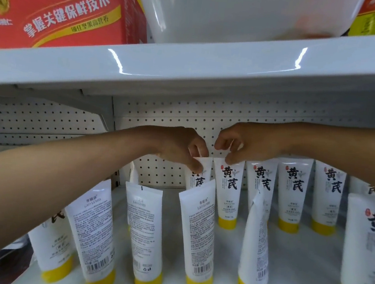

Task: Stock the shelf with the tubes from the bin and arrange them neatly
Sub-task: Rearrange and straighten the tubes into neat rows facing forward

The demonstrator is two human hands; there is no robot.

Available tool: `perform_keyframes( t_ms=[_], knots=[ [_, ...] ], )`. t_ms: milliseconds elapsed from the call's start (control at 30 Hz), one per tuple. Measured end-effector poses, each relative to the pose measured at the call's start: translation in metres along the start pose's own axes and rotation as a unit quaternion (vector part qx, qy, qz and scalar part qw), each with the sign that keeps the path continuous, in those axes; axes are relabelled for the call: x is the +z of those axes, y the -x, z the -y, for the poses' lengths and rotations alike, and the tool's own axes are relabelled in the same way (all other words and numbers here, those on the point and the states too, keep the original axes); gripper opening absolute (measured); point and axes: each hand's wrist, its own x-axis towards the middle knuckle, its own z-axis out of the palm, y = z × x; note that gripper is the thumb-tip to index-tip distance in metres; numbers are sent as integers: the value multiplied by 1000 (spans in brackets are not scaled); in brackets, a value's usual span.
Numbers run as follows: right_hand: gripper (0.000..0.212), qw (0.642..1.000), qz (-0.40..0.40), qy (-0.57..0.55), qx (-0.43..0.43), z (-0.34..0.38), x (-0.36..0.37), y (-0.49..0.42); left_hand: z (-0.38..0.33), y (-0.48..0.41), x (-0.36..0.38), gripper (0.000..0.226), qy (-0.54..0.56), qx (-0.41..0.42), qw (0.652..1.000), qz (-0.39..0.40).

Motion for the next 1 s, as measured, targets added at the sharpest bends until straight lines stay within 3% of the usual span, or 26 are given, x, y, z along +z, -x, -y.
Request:
perform_keyframes(
  t_ms=[233,333,500,567,667,733,933,1000],
  knots=[
    [13,995,-86,-15,-50,25,-10,45,-30,68,-12,25,25,38,989,-143],
    [19,992,-111,3,-64,41,-13,68,-54,104,-8,33,-32,54,985,-161],
    [47,983,-147,70,-91,61,-11,103,-82,140,4,30,-149,39,964,-216],
    [57,985,-119,98,-81,68,-5,112,-91,142,11,26,-219,12,954,-205],
    [64,981,-77,170,-55,72,7,116,-98,143,18,56,-281,-23,949,-142],
    [61,981,-64,175,-46,71,15,116,-99,142,20,61,-321,-27,939,-121],
    [18,983,-62,166,-51,65,18,122,-104,136,23,48,-319,-12,942,-103],
    [23,986,-57,147,-56,59,17,127,-105,134,20,34,-305,3,946,-110]
  ],
)
